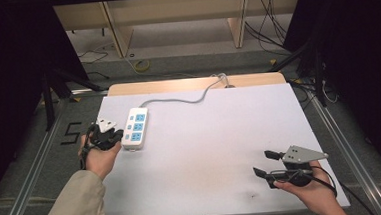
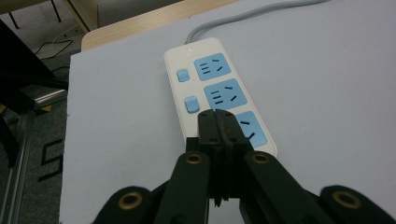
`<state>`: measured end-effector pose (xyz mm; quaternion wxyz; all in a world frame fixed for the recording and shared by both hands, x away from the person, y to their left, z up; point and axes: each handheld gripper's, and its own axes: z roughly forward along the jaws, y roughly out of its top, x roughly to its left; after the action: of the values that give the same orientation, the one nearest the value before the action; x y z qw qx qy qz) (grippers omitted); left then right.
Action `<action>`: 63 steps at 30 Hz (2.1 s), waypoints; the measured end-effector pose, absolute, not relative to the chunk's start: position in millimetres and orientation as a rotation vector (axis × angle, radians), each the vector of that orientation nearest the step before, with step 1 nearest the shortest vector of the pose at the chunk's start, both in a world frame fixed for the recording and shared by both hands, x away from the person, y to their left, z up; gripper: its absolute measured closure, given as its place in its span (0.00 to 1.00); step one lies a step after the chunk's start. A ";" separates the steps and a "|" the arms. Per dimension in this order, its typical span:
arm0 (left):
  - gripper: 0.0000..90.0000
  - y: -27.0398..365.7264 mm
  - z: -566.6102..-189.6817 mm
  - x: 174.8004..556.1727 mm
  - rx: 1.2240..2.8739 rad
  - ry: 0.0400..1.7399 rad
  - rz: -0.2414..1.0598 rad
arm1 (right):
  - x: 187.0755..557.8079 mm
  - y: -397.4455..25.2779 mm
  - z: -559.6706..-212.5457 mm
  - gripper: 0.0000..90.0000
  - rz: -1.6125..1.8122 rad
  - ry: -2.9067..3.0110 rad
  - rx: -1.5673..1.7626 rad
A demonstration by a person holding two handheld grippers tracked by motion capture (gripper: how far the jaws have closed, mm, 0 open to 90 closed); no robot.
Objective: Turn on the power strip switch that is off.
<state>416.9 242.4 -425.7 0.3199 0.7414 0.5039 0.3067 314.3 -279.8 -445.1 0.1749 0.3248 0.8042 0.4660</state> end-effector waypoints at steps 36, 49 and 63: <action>1.00 245.1 -431.0 440.7 1.945 1.376 0.807 | 314.9 -279.8 -445.5 0.32 1.318 2.284 0.919; 1.00 245.6 -433.9 448.7 1.936 1.390 0.778 | 315.2 -279.9 -445.7 0.32 1.318 2.284 0.921; 1.00 245.9 -434.8 458.2 1.951 1.394 0.794 | 315.1 -280.1 -445.6 0.32 1.316 2.285 0.920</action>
<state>458.2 245.9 -434.8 0.3029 0.7361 0.5259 0.2997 315.1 -280.1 -445.6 0.1736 0.3244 0.8058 0.4640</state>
